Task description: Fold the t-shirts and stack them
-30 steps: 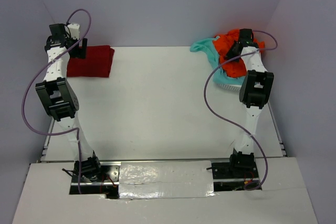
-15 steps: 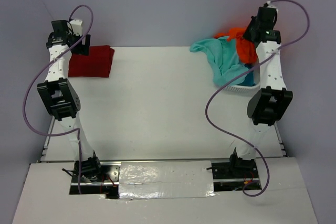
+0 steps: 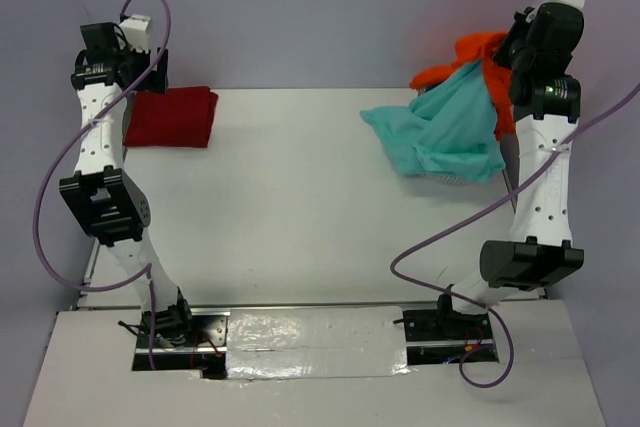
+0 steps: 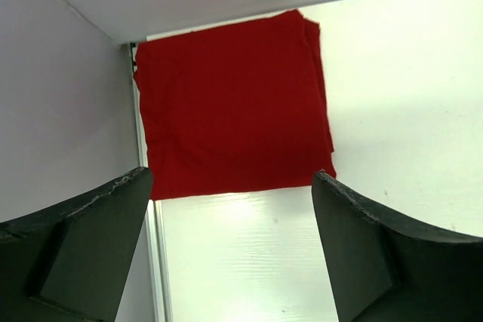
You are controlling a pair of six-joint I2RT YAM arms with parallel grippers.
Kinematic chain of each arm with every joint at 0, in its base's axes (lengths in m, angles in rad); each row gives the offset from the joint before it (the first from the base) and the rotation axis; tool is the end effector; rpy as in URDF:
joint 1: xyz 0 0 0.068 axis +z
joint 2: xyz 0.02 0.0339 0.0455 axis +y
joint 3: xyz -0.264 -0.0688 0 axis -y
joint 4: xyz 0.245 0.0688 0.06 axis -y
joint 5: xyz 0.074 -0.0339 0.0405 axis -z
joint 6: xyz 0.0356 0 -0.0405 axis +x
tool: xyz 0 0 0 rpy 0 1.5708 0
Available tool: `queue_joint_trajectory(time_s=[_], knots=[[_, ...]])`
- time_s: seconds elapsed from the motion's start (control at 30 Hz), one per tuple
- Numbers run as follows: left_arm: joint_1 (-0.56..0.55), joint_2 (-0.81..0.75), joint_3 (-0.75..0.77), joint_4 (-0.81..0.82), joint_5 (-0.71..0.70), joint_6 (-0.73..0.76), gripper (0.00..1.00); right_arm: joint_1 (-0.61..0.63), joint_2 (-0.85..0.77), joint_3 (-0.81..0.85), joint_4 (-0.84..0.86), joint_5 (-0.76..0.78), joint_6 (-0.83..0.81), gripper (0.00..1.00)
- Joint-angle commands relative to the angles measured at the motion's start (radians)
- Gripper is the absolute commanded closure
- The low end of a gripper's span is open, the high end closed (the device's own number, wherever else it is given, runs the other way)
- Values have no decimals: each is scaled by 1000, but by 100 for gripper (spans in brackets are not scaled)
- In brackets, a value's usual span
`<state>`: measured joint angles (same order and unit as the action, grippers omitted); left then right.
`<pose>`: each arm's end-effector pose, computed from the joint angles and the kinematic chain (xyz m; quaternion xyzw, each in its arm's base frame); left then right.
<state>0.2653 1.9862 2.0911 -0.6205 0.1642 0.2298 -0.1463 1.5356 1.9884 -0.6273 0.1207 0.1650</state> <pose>0.4443 0.1147 0.3866 0.0260 0.8617 0.0543 0.5038 0.3085 -0.0498 0.5195 0.1568 0.7494 -0.0402 0.6420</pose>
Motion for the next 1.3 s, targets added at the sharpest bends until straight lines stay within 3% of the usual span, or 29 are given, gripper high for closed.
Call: queue_joint_trajectory(time_s=[0.0, 0.2, 0.3, 0.33, 0.4, 0.43, 0.57, 0.77, 0.83, 0.87, 0.9, 0.93, 1.13, 1.23, 1.27], knots=[[-9, -61, -28, 4, 46, -23, 1, -22, 52, 3, 80, 57, -65, 100], [-18, -73, -52, -15, 61, -14, 1, -30, 248, 85, -32, -42, -55, 96], [-23, -78, -92, -1, 64, -12, 1, -29, 265, -28, -49, -143, -51, 61], [-26, -79, -111, 2, 66, -10, 1, -26, 262, -95, -40, -148, -53, 42], [-35, -70, -124, 8, 67, 0, 1, -21, 273, -111, -49, -95, -56, 18], [-40, -63, -121, 11, 66, 9, 1, -12, 287, -99, -57, -72, -68, 1], [-72, 31, -56, -4, 37, 20, 1, 27, 308, -91, 24, -17, -114, 0], [-100, 146, 47, -18, 49, -7, 1, 60, 631, 231, -106, 3, -156, 1], [-107, 163, 49, -13, 35, 2, 1, 62, 737, 328, -123, 26, -138, 8], [-112, 163, 44, -10, 29, 6, 1, 62, 756, 337, -106, 25, -128, 12], [-118, 163, 29, -4, 18, 8, 1, 60, 774, 316, -80, 30, -119, 23], [-123, 157, 21, -2, 15, 16, 1, 63, 779, 297, -18, 34, -110, 25], [-135, 105, -75, 33, -2, 36, 1, 63, 859, 342, 2, 36, -99, 25], [-135, 92, -97, 38, -8, 37, 1, 63, 842, 282, 72, 65, -101, 62], [-135, 91, -104, 39, -8, 39, 1, 62, 822, 247, 89, 89, -102, 86]])
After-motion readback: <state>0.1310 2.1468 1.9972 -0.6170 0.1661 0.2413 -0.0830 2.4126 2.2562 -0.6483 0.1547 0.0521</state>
